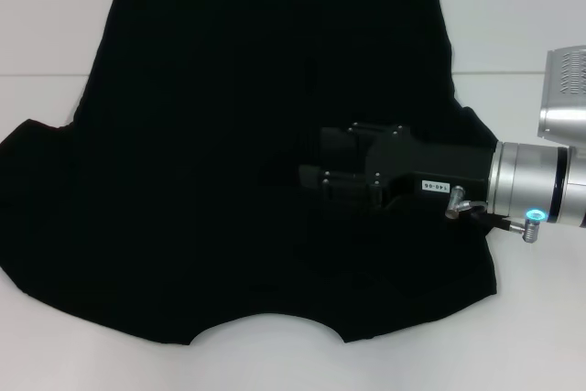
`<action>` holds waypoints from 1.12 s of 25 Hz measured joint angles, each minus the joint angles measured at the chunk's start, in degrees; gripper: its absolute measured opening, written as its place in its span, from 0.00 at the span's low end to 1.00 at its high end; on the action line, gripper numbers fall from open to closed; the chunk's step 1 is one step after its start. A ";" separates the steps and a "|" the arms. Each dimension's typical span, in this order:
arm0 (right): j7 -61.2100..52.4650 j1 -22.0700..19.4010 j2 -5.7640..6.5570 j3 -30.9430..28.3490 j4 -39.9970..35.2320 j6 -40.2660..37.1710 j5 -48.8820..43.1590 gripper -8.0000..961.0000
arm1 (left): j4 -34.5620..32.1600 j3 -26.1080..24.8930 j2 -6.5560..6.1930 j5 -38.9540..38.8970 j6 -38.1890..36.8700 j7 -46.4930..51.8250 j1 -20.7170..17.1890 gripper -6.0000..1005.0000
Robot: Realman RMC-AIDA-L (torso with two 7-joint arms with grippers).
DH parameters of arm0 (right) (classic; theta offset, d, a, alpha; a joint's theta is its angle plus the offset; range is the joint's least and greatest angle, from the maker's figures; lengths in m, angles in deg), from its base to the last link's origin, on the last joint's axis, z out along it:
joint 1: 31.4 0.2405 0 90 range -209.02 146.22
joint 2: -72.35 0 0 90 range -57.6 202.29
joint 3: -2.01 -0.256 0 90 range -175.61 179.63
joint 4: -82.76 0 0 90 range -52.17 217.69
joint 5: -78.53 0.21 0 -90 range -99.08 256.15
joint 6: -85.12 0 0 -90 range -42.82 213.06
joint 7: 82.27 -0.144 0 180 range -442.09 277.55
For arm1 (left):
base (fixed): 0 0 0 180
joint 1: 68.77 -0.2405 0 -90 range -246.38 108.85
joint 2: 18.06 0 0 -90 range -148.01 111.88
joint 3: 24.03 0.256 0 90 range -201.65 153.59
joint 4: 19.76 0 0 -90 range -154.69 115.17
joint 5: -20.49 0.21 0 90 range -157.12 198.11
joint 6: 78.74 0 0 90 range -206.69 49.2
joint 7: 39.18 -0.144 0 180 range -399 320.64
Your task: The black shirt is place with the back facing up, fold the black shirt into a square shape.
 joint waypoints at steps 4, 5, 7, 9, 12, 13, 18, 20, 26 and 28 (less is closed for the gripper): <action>-0.31 -0.34 0.06 -0.02 0.12 0.03 0.63 0.78 | -0.06 0.00 0.09 -0.19 -0.48 -0.32 0.07 0.02; -0.37 -0.44 0.07 -0.02 0.12 0.04 0.70 0.78 | -0.07 0.00 0.09 -0.64 -0.86 -0.75 0.07 0.02; -0.41 -0.55 0.08 -0.02 0.14 0.03 0.76 0.78 | -0.09 0.00 0.09 -1.85 -1.71 -1.79 0.09 0.02; -0.42 -0.59 0.10 -0.02 0.23 0.03 0.79 0.78 | -0.08 0.00 0.01 -3.51 -2.48 -2.95 0.25 0.02; -0.38 -0.59 0.09 -0.02 0.55 0.03 0.81 0.78 | 0.94 0.01 -0.30 -4.90 -2.23 -4.73 1.04 0.02; -0.38 -0.60 0.09 -0.02 0.60 0.03 0.81 0.78 | 1.32 0.00 -0.35 -5.03 -2.06 -5.19 1.35 0.02; -0.42 -0.98 0.09 0.14 0.74 -0.37 0.82 0.78 | 1.42 0.24 0.14 -8.00 -4.99 -8.47 2.43 0.02; -0.43 -1.22 0.09 0.18 0.76 -0.47 0.82 0.78 | 1.31 0.45 0.25 -10.82 -8.07 -10.59 2.46 0.02; -0.20 -1.58 0.09 0.39 1.82 -0.52 0.82 0.78 | 4.19 0.55 0.25 -18.63 -18.03 -22.41 2.01 0.02; -0.10 -1.65 0.08 0.44 2.11 -0.58 0.82 0.78 | 6.75 0.55 0.31 -19.04 -18.29 -26.09 2.03 0.02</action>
